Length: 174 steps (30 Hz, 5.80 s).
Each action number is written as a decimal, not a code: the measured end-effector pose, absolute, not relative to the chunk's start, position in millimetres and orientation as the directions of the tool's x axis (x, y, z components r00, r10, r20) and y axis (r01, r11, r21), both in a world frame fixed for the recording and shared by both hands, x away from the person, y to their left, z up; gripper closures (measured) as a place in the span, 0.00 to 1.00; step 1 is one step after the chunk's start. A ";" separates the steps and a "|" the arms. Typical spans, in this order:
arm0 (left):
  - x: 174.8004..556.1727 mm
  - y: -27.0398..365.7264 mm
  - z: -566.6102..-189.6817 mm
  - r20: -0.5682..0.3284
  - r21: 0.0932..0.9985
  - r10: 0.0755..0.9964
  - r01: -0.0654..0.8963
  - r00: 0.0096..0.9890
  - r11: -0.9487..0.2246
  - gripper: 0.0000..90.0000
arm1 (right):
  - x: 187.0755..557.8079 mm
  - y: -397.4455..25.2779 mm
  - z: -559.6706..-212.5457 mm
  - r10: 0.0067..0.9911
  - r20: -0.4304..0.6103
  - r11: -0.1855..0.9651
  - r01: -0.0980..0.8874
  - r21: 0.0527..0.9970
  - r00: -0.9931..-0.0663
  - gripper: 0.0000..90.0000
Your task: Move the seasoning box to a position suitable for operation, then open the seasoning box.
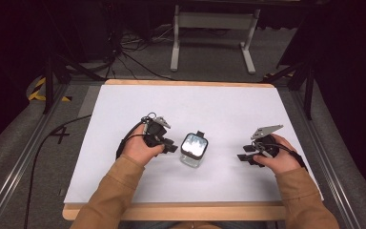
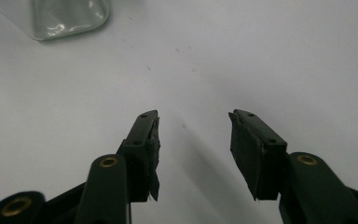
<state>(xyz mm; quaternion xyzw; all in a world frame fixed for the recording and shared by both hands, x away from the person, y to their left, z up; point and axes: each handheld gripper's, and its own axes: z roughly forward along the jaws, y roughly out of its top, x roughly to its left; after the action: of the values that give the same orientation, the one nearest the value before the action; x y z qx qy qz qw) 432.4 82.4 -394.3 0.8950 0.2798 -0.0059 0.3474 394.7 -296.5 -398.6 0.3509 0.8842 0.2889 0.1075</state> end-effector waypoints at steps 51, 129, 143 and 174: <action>418.1 74.7 -362.2 -0.244 0.757 0.413 0.439 0.877 -0.484 0.82 | 390.6 -289.0 -403.2 0.680 0.045 0.588 0.581 0.563 -0.732 0.66; 457.9 34.6 -391.3 -0.381 0.805 0.419 0.519 0.824 -0.288 0.98 | 345.3 -227.0 -390.3 0.536 0.044 0.528 0.375 0.762 -0.843 0.94; 456.1 36.3 -392.2 -0.377 0.808 0.420 0.515 0.826 -0.286 0.93 | 344.6 -210.2 -378.6 0.551 -0.064 0.464 0.242 0.852 -0.832 0.99; 385.1 50.1 -374.4 -0.273 0.806 0.334 0.404 0.902 -0.433 0.94 | 369.0 -198.8 -355.2 0.542 -0.117 0.430 0.155 0.889 -0.832 1.00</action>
<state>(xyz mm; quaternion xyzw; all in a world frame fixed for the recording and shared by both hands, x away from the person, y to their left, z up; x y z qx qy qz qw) 385.1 50.1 -374.4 0.8457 0.2184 -0.0359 0.4857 369.0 -198.8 -355.2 0.2120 0.8223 0.4898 0.1975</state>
